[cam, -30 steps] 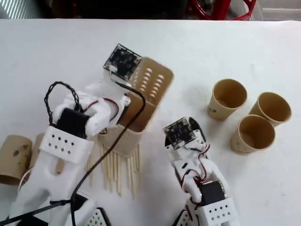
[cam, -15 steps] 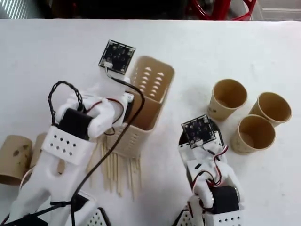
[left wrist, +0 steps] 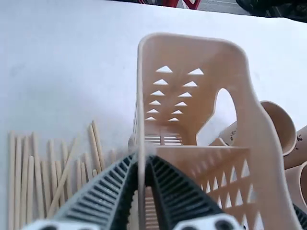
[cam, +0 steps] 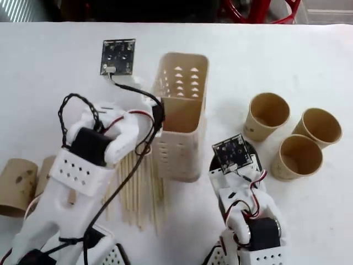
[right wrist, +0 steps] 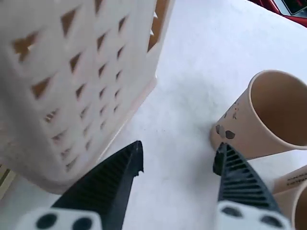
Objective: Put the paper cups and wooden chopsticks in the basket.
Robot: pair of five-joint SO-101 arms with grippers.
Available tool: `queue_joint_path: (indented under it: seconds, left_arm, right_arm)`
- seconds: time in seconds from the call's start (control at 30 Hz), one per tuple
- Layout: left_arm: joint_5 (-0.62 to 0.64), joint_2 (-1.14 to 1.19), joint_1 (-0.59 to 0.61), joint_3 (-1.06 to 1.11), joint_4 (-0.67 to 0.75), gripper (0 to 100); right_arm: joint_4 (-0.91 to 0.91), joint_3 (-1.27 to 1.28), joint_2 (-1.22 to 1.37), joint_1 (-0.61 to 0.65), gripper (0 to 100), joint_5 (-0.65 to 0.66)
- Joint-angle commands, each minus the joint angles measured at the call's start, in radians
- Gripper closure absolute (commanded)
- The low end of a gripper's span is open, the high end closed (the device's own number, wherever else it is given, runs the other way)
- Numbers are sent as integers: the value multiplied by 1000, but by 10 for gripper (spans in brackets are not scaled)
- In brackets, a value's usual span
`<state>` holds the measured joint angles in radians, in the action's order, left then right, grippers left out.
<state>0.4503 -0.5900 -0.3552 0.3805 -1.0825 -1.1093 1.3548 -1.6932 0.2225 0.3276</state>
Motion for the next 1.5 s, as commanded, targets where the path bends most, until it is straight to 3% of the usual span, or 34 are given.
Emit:
queue_joint_path:
  seconds: [0.0,0.3,0.57,0.8,0.87,1.03,1.17,1.47]
  left_arm:
    - [78,8,-12,-31,40,979]
    - [124,45,-12,-11,38,976]
    - [117,108,-61,29,43,963]
    - [38,111,-67,40,54,703]
    - [35,108,-62,46,49,672]
    - [31,93,-47,11,43,683]
    - [-44,8,-28,-83,41,716]
    - [-377,-349,131,-124,9,836]
  right_arm:
    - [-4,-40,5,-12,755,11]
    - [1,-41,-4,-110,755,8]
    - [-13,-43,4,-114,755,12]
    - [-25,-46,2,-114,755,12]
    - [-25,-46,2,-114,755,12]
    - [-25,-46,-2,-114,755,14]
    - [-36,-48,-4,-147,755,18]
    - [-122,-140,4,-312,755,120]
